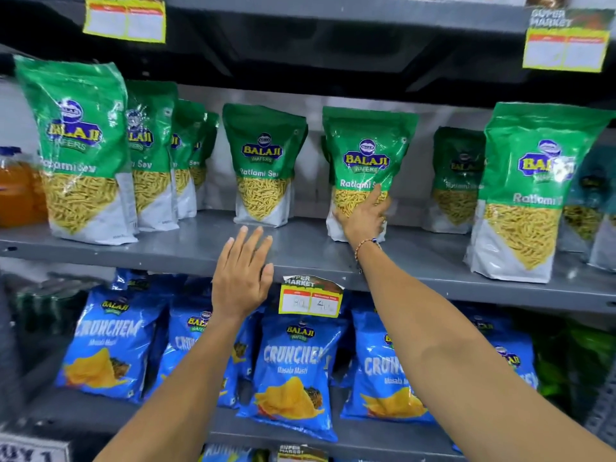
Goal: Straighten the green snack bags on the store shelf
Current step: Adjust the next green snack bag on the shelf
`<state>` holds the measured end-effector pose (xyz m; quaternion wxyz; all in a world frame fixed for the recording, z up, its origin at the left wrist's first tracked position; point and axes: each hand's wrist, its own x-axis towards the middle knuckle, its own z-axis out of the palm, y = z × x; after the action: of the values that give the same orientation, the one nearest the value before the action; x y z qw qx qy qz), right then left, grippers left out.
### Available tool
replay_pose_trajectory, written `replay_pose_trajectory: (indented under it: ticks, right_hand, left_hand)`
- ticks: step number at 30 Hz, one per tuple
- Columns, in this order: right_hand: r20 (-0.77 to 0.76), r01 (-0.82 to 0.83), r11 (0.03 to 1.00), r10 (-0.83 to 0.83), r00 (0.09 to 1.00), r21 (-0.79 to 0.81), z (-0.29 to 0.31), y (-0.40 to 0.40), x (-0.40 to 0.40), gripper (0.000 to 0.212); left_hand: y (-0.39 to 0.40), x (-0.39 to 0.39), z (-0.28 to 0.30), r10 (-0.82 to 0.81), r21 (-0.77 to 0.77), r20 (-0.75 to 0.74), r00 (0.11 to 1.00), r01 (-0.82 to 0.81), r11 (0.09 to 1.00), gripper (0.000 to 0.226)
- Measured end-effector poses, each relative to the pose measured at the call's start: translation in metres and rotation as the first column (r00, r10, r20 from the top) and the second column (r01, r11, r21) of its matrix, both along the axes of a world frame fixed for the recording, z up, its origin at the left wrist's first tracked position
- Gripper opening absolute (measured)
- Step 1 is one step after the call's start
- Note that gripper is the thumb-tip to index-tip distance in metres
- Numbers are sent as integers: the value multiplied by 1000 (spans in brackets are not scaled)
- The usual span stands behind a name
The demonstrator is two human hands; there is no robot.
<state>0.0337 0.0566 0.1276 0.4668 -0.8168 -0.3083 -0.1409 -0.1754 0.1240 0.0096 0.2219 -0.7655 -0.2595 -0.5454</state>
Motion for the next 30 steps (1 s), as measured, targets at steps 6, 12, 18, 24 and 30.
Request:
replay_pose_trajectory:
  ticks: [6,12,18,24,30]
  right_hand:
    - [-18,-36,994,38,999,100,-2,-14,-9,106]
    - [-2,-39,989,40,999,145,-3,-38,-26,101]
    - [35,-34,984,29,999,174,-6,-62,-45,102]
    - [75,32,985,-45,996,170,-10,-79,-59,102]
    - [80,76,982,-91,993,173,-13,-88,-68,103]
  left_hand:
    - [-6,-2,2,-18,-44,-15,1000,17,999,50]
    - [-12,-6,4,-24,-107,-48,999,19,994,53]
    - [-17,-10,7,-31,-159,-79,996,18,987,56]
    - [-21,-11,9,-39,-208,-110,993,16,978,58]
    - [-24,-14,10,-47,-232,-137,990,14,973,56]
